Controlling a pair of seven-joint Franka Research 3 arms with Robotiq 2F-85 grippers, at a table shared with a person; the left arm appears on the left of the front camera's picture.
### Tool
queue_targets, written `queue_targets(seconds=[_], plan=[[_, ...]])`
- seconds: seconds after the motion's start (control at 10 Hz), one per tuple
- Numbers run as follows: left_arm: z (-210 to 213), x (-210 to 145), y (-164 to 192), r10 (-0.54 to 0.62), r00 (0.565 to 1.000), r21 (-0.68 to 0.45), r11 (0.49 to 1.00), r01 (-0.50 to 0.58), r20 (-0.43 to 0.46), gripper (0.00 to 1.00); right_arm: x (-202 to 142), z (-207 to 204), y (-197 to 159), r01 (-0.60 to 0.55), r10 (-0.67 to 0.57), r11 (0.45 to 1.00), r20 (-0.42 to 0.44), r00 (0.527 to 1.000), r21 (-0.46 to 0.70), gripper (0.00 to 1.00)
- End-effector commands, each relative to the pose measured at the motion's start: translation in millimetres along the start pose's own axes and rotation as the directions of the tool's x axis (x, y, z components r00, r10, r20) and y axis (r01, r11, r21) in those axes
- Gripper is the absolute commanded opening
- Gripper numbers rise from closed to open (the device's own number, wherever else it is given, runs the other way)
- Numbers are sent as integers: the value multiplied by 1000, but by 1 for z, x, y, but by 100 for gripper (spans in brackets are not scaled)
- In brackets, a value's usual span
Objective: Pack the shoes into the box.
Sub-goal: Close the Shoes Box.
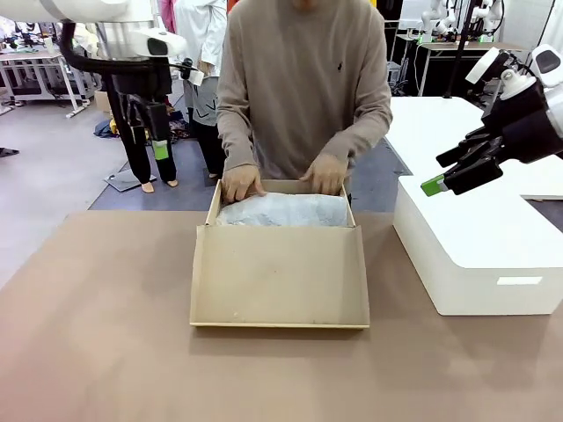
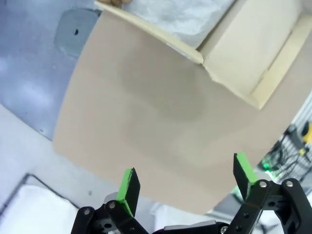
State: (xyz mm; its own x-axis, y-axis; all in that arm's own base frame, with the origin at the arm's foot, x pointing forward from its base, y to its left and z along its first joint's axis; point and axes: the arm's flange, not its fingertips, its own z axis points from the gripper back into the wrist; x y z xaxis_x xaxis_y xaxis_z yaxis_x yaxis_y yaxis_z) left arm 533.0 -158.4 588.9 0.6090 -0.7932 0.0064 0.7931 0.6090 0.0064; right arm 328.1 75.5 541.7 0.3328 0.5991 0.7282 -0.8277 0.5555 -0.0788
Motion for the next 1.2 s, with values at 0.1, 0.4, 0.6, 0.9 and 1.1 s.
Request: queue_targets(seconds=[0.1,0.4,0.6,0.9,1.1], plan=[[2,-18,34,-228,972,-37,972,230,60,100,0,0,-1,2,-2,1000,13,1000,10,100],[7,-35,51,-317,938,-100,938,332,141,65,0,0,-1,2,-2,1000,13,1000,10,100],[11,-36,50,-368,920,-108,917,383,135,27,0,0,-1,2,-2,1000,13,1000,10,100],[16,-37,47,-435,892,-97,889,448,126,0,0,0,-1,2,-2,1000,13,1000,10,100],[18,-37,43,-454,878,-97,877,470,152,0,0,0,-1,2,-2,1000,13,1000,10,100]])
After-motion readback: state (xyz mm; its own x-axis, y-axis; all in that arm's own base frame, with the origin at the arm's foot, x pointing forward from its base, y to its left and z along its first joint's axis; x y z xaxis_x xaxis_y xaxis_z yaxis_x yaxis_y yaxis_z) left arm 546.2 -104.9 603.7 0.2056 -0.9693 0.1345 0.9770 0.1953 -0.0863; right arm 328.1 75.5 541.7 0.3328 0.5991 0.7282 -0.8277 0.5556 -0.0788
